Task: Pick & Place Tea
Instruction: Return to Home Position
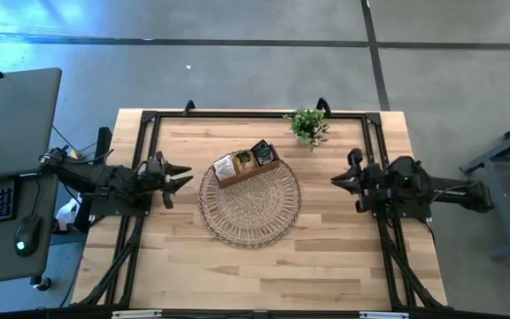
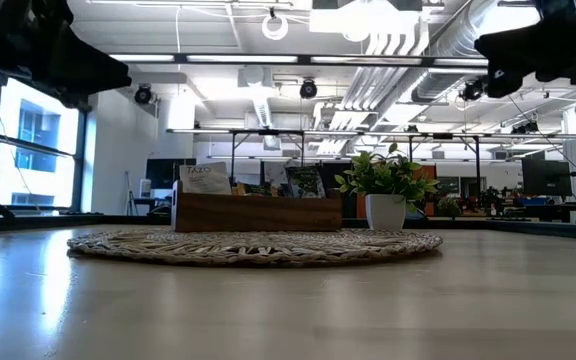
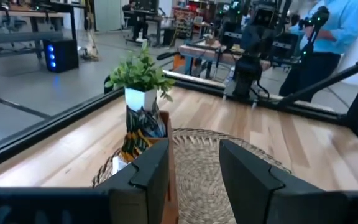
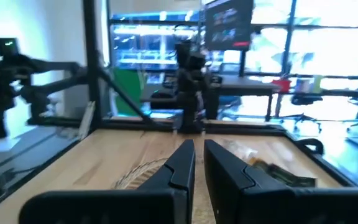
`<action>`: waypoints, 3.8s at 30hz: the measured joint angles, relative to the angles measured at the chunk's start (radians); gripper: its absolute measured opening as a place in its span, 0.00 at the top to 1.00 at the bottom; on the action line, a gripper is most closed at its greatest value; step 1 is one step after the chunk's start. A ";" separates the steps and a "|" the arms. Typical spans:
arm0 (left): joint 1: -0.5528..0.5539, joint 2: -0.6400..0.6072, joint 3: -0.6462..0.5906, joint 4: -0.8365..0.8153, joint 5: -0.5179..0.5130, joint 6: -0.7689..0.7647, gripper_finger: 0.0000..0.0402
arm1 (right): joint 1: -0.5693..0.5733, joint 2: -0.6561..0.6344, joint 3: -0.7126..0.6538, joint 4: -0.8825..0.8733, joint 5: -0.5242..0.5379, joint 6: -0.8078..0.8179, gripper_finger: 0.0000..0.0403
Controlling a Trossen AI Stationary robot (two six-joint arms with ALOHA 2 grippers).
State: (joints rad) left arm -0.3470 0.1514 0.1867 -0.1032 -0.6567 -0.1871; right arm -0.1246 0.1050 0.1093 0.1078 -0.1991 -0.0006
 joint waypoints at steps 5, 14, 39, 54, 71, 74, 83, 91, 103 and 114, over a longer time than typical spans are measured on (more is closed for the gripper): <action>0.000 0.004 -0.005 -0.006 0.018 0.000 0.66 | 0.000 -0.061 -0.049 0.015 0.074 0.001 0.92; 0.000 0.008 -0.157 0.155 0.042 -0.027 0.66 | 0.000 -0.066 -0.062 0.016 0.096 0.001 0.92; 0.000 0.035 -0.170 0.163 0.153 0.026 0.66 | 0.000 -0.065 -0.061 -0.127 0.091 0.001 0.92; 0.000 0.035 -0.171 0.163 0.153 0.025 0.66 | 0.000 -0.065 -0.061 -0.127 0.091 0.000 0.92; 0.000 0.035 -0.171 0.162 0.152 0.025 0.66 | 0.000 -0.065 -0.061 -0.127 0.091 0.000 0.92; 0.000 0.035 -0.172 0.162 0.152 0.025 0.66 | 0.000 -0.065 -0.061 -0.127 0.091 0.000 0.92; 0.000 0.035 -0.172 0.162 0.152 0.025 0.66 | 0.000 -0.065 -0.061 -0.127 0.091 0.000 0.92; 0.000 0.034 -0.172 0.162 0.152 0.025 0.66 | 0.000 -0.065 -0.061 -0.127 0.091 0.000 0.92; 0.000 0.034 -0.172 0.161 0.152 0.025 0.66 | 0.000 -0.065 -0.061 -0.127 0.091 0.000 0.92; 0.000 0.035 -0.172 0.161 0.152 0.025 0.66 | 0.000 -0.065 -0.061 -0.127 0.091 0.000 0.92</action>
State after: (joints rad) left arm -0.3470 0.1860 0.0150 0.0582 -0.5049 -0.1623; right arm -0.1246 0.0396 0.0486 -0.0189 -0.1078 -0.0002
